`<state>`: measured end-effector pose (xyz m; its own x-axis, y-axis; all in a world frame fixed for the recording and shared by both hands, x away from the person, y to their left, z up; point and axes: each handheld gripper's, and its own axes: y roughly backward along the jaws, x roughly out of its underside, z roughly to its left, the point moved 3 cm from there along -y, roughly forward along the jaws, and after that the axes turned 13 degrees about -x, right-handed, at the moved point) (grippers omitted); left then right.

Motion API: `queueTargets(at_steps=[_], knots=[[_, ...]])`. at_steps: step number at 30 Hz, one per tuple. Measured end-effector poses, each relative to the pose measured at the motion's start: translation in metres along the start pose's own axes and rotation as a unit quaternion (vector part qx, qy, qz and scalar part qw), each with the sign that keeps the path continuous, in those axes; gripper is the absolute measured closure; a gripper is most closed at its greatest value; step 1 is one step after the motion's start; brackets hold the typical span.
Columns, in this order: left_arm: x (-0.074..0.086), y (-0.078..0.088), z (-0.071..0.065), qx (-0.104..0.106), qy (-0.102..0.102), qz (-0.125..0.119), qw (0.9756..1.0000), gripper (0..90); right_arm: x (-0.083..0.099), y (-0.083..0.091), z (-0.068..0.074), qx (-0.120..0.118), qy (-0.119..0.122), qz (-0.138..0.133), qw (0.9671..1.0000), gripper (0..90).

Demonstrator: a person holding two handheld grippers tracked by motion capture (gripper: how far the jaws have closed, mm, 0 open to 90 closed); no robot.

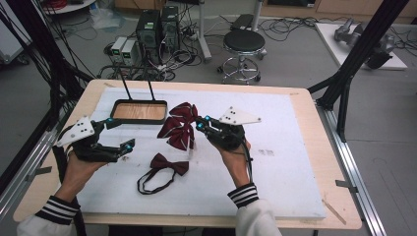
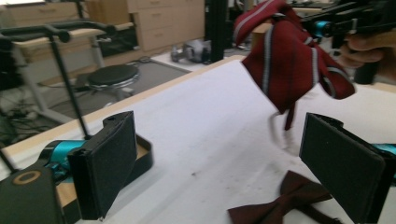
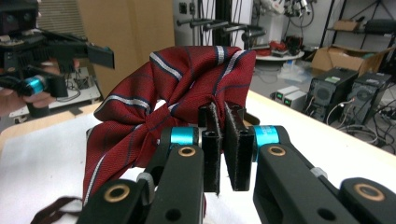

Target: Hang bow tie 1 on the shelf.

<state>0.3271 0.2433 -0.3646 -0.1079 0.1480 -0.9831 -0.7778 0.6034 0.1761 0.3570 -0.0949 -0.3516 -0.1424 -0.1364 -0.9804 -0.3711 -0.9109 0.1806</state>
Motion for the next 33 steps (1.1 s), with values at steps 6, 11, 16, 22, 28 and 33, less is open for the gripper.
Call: queueTargets(at_steps=[6, 11, 16, 22, 28, 33], knots=[[-0.007, -0.012, -0.011, 0.073, 0.018, 0.001, 0.9972, 12.0, -0.005, -0.007, 0.004, -0.007, 0.002, -0.012, 0.9999, 86.2], [-0.012, -0.024, -0.025, 0.124, 0.028, 0.010, 0.9919, 12.0, -0.006, -0.010, 0.005, -0.037, -0.005, -0.025, 0.9990, 86.2], [-0.013, -0.028, -0.030, 0.141, 0.034, 0.013, 0.9893, 12.1, -0.007, -0.011, 0.008, -0.073, -0.004, -0.030, 0.9969, 86.2], [-0.014, -0.031, -0.038, 0.170, 0.044, 0.015, 0.9843, 11.9, -0.007, -0.013, 0.009, -0.063, 0.007, -0.026, 0.9976, 86.2], [-0.014, -0.035, -0.041, 0.175, 0.050, 0.019, 0.9832, 11.8, -0.008, -0.013, 0.009, -0.056, 0.002, -0.029, 0.9980, 86.2], [-0.014, -0.042, -0.046, 0.175, 0.050, 0.030, 0.9829, 11.8, -0.010, -0.017, 0.013, -0.059, 0.006, -0.028, 0.9978, 86.2]])
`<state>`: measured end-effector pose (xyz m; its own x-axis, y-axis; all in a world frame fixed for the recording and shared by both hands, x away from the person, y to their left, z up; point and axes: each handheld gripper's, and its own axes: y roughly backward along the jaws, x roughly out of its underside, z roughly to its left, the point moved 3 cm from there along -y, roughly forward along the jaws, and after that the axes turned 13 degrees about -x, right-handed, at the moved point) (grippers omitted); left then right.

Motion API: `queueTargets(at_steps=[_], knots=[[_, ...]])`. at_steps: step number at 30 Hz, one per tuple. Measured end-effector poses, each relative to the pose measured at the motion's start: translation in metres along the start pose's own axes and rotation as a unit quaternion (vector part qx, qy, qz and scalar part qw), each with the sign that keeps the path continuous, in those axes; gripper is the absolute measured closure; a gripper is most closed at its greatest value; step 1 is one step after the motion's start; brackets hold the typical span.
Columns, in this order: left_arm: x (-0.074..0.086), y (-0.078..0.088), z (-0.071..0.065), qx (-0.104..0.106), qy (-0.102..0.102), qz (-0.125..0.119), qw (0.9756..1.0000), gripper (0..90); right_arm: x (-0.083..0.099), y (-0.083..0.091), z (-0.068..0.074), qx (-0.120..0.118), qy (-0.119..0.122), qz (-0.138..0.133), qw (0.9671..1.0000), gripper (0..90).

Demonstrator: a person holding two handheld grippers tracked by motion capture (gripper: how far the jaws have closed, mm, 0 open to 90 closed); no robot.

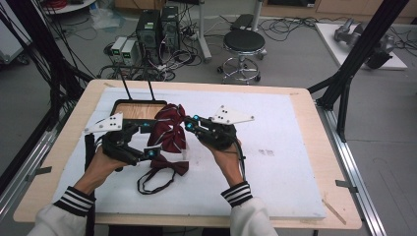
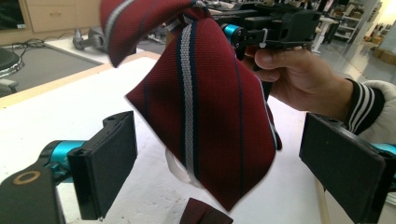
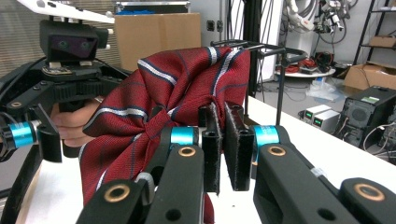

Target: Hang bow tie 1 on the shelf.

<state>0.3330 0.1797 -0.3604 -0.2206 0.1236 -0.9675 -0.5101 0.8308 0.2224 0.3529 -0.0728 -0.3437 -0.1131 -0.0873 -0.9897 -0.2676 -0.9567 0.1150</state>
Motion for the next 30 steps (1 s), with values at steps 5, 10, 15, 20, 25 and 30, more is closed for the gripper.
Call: queueTargets(at_steps=[5, 10, 15, 20, 25, 30], knots=[[-0.0010, -0.0044, -0.0010, -0.006, -0.001, 0.005, 1.0000, 13.1, -0.0014, -0.0043, 0.0016, -0.002, 0.006, 0.001, 1.0000, 86.1], [0.0002, -0.0084, -0.0032, 0.004, -0.005, 0.014, 0.9999, 24.7, -0.0026, -0.0078, 0.0043, -0.005, 0.010, 0.001, 0.9999, 86.1], [-0.0008, -0.0074, -0.0037, 0.016, -0.001, 0.008, 0.9998, 40.5, -0.0027, -0.0100, 0.0066, -0.006, 0.018, 0.007, 0.9998, 86.0], [-0.0003, -0.0080, -0.0025, -0.008, 0.010, 0.020, 0.9997, 50.2, -0.0027, -0.0113, 0.0079, -0.007, 0.018, 0.005, 0.9998, 85.9], [-0.0007, -0.0065, -0.0018, -0.007, 0.016, 0.021, 0.9996, 73.0, -0.0030, -0.0107, 0.0078, -0.007, 0.019, 0.004, 0.9998, 85.8], [-0.0009, -0.0059, -0.0004, -0.011, 0.024, 0.024, 0.9994, 80.4, -0.0030, -0.0102, 0.0086, -0.005, 0.021, 0.008, 0.9997, 85.8]])
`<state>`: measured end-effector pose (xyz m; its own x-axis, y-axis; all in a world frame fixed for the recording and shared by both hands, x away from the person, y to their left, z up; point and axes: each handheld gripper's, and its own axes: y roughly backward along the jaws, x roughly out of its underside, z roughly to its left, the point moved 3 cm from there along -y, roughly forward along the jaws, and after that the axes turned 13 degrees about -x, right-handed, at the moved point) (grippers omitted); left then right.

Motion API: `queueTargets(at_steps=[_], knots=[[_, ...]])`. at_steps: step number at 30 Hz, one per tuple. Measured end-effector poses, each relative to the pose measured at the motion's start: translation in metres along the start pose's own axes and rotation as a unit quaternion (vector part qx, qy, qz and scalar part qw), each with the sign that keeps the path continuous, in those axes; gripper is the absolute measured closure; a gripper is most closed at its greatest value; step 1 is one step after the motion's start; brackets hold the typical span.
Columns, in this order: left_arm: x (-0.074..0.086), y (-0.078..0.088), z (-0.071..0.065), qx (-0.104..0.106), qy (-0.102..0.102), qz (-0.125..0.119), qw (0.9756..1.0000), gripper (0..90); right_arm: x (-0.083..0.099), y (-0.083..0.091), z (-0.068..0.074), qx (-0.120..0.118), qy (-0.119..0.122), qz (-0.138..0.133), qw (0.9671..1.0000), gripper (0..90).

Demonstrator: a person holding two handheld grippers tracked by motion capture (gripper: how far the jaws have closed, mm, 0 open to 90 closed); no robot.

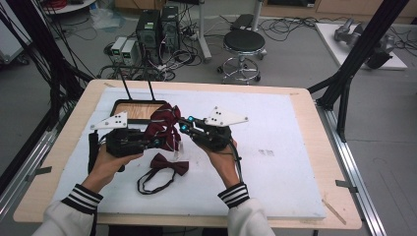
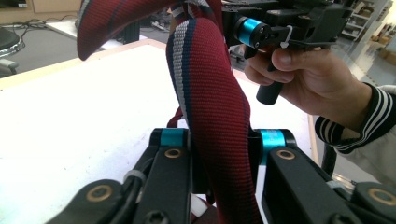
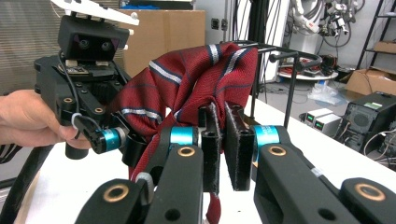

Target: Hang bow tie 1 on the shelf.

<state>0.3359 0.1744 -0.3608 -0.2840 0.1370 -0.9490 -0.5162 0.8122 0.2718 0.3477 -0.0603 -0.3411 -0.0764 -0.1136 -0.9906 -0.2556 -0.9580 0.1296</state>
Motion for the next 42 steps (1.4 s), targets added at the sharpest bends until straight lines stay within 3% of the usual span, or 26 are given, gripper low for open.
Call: queueTargets(at_steps=[10, 14, 19, 20, 24, 25, 26, 35, 42], knots=[[-0.002, 0.004, 0.001, -0.006, -0.008, 0.005, 0.9999, 86.4, 0.000, 0.001, 0.001, -0.001, 0.005, 0.005, 1.0000, 84.7], [-0.004, 0.007, 0.001, -0.010, -0.017, 0.002, 0.9998, 86.8, 0.000, 0.001, 0.002, 0.000, 0.009, 0.007, 0.9999, 78.9], [-0.006, 0.009, 0.003, -0.013, -0.021, 0.003, 0.9997, 86.9, 0.000, 0.001, 0.001, 0.018, 0.019, 0.006, 0.9996, 52.2], [-0.006, 0.010, 0.004, -0.013, -0.021, 0.002, 0.9997, 86.9, 0.000, 0.000, 0.001, 0.027, 0.023, 0.007, 0.9994, 39.2], [-0.006, 0.011, 0.004, -0.017, -0.025, 0.005, 0.9995, 86.9, 0.002, -0.005, 0.002, 0.053, 0.027, 0.026, 0.9979, 8.1], [-0.006, 0.011, 0.004, -0.017, -0.025, 0.005, 0.9995, 86.9, 0.004, -0.005, 0.003, 0.050, 0.025, 0.033, 0.9979, 7.8], [-0.007, 0.011, 0.003, -0.017, -0.026, 0.006, 0.9995, 86.9, 0.004, -0.006, 0.002, 0.047, 0.027, 0.037, 0.9979, 1.6], [-0.012, 0.017, 0.007, -0.026, -0.032, 0.004, 0.9991, 87.0, 0.002, 0.003, 0.004, 0.062, 0.030, 0.033, 0.9971, 0.6], [-0.021, 0.026, 0.012, -0.041, -0.040, 0.000, 0.9983, 86.9, 0.008, 0.024, 0.001, 0.086, 0.025, 0.025, 0.9957, 0.6]])
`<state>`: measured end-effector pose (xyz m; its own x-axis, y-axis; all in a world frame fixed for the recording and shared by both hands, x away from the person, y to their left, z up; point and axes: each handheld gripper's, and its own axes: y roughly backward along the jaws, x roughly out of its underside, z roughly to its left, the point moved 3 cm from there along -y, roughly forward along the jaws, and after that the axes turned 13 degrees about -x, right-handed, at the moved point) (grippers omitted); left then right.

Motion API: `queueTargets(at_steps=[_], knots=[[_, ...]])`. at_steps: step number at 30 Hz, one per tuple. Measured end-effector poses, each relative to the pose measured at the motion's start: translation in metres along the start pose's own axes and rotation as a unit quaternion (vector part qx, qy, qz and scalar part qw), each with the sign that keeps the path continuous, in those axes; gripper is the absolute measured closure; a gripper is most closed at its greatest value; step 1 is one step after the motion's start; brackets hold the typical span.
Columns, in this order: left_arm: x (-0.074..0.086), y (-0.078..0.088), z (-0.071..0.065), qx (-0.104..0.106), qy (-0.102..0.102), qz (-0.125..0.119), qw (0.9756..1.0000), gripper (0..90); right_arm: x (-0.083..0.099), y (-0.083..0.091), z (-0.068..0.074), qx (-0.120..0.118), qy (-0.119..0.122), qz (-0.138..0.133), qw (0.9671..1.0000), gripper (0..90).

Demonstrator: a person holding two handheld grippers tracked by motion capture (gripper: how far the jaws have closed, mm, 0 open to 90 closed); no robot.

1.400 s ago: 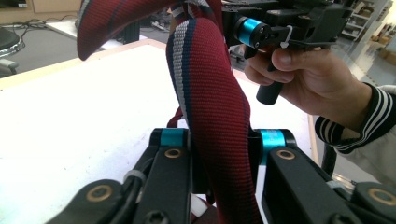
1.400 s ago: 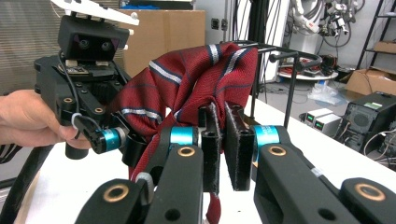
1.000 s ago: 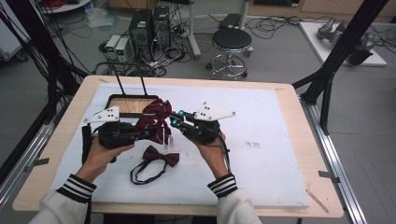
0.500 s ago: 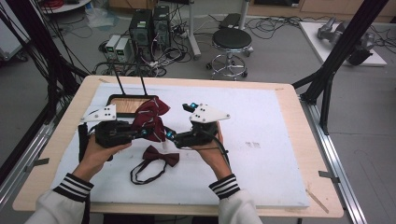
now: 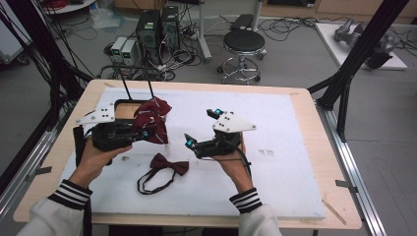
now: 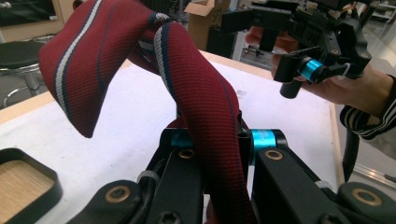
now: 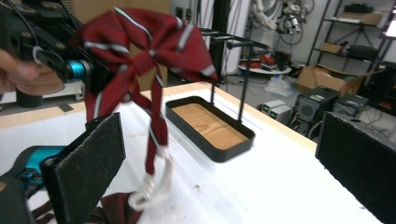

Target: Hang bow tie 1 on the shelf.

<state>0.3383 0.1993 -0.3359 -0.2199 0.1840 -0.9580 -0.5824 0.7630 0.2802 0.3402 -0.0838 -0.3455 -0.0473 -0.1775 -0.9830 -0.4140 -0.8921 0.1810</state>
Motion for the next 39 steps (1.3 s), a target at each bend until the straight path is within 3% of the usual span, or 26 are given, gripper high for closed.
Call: queueTargets(at_steps=[7, 19, 28, 39], knots=[[-0.010, 0.008, 0.007, -0.015, -0.007, -0.008, 0.9998, 86.9, 0.006, 0.020, -0.002, 0.015, -0.005, -0.004, 0.9999, 0.6], [-0.024, 0.027, 0.028, -0.048, -0.017, -0.014, 0.9986, 86.9, 0.028, 0.073, -0.002, 0.072, -0.011, -0.023, 0.9970, 0.6], [-0.035, 0.036, 0.047, -0.076, -0.025, -0.009, 0.9967, 86.9, 0.059, 0.118, -0.004, 0.123, -0.029, -0.039, 0.9912, 0.6], [-0.044, 0.042, 0.064, -0.108, -0.028, -0.012, 0.9937, 86.8, 0.090, 0.140, -0.008, 0.167, -0.040, -0.058, 0.9834, 0.6]])
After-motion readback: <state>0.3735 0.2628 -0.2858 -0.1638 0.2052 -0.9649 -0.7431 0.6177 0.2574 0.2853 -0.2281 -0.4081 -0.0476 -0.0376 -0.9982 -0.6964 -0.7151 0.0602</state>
